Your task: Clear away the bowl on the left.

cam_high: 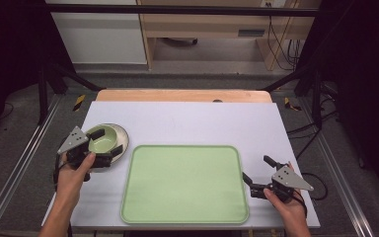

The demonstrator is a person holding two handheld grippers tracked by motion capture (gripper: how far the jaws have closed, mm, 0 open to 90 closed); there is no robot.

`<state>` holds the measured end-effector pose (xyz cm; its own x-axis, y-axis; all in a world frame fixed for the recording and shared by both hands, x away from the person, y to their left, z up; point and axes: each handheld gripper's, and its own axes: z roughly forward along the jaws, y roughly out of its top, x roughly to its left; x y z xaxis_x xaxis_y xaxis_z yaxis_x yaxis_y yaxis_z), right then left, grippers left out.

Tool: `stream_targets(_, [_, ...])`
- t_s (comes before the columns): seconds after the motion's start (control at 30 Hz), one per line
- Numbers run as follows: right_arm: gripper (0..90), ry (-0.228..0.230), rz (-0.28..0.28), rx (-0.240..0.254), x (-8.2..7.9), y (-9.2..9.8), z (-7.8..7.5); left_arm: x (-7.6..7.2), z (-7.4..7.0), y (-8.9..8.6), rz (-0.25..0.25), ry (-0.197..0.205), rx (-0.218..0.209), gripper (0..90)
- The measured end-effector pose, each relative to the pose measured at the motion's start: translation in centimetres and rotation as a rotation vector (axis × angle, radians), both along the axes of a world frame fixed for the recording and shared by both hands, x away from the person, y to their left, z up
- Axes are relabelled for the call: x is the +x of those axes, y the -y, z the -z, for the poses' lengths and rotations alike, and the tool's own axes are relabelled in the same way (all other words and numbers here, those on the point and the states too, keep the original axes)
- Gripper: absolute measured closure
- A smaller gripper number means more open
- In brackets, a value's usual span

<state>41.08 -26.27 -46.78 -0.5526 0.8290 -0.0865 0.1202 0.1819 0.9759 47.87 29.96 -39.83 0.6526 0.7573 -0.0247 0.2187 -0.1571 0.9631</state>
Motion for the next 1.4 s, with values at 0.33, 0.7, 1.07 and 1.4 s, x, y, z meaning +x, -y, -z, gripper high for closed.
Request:
stream_targets(0.33, [5.9, -0.001, -0.047, -0.011, 0.0, -0.6, 0.1, 1.4, -1.0, -2.5, -0.076, -0.021, 0.029, 5.6])
stream_targets(0.7, [5.9, -0.004, -0.038, -0.008, -0.1, -0.5, 0.0, 2.8, -0.7, -5.3, -0.22, -0.082, 0.011, 6.6])
stream_targets(1.07, [5.6, -0.008, -0.047, -0.013, 0.0, -0.9, 0.2, 3.8, -0.9, -6.3, -0.269, -0.105, 0.059, 6.8])
stream_targets(1.4, [5.4, -0.006, -0.046, -0.008, 0.0, -0.8, 0.1, 4.3, -0.1, -6.6, -0.312, -0.163, 0.102, 11.4])
